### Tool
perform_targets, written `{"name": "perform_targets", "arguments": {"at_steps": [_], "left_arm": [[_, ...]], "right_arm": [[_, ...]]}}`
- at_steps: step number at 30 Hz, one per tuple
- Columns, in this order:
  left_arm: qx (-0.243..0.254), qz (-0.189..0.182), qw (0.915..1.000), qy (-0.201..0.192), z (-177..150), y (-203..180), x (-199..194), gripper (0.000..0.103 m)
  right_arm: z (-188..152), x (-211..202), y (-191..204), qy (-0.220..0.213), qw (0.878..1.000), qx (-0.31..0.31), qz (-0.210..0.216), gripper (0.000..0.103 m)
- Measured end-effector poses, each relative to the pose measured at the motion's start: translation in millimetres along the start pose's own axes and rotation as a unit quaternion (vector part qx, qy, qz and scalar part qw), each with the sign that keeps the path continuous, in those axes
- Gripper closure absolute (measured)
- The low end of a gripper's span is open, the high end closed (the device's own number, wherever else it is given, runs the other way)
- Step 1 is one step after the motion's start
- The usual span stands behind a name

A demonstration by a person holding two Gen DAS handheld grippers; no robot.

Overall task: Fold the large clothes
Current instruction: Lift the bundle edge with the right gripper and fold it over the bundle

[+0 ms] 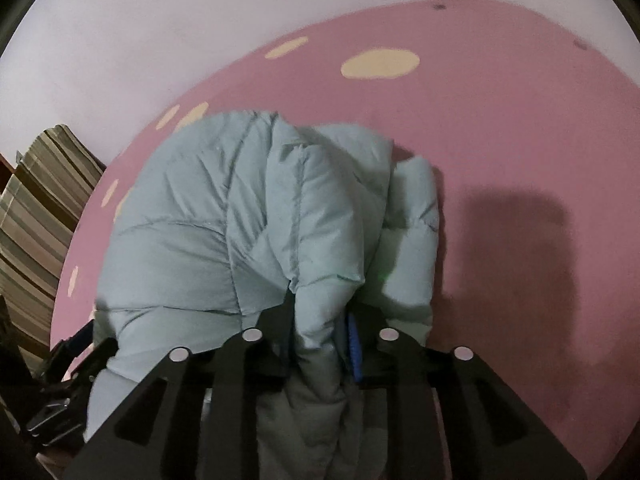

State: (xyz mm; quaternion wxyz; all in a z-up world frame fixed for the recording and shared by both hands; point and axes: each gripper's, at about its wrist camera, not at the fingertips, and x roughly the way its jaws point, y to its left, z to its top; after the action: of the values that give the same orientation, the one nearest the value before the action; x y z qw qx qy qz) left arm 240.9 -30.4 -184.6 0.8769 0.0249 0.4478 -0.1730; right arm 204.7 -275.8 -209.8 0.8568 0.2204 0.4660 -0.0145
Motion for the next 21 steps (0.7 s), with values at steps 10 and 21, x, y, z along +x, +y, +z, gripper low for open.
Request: {"name": "perform_targets", "arguments": {"at_steps": [10,21], "left_arm": [[0.022,0.027,0.9991,0.024,-7,-5,34,0.011],[-0.003,0.013,0.9998,-0.015,-6,4,-5,0.018]], "right_arm": [[-5,16,-8,-0.003,1.0,0.004,-0.002,0.081],[-12,-24,2,-0.042,0.999,0.0,-0.024,0.071]]}}
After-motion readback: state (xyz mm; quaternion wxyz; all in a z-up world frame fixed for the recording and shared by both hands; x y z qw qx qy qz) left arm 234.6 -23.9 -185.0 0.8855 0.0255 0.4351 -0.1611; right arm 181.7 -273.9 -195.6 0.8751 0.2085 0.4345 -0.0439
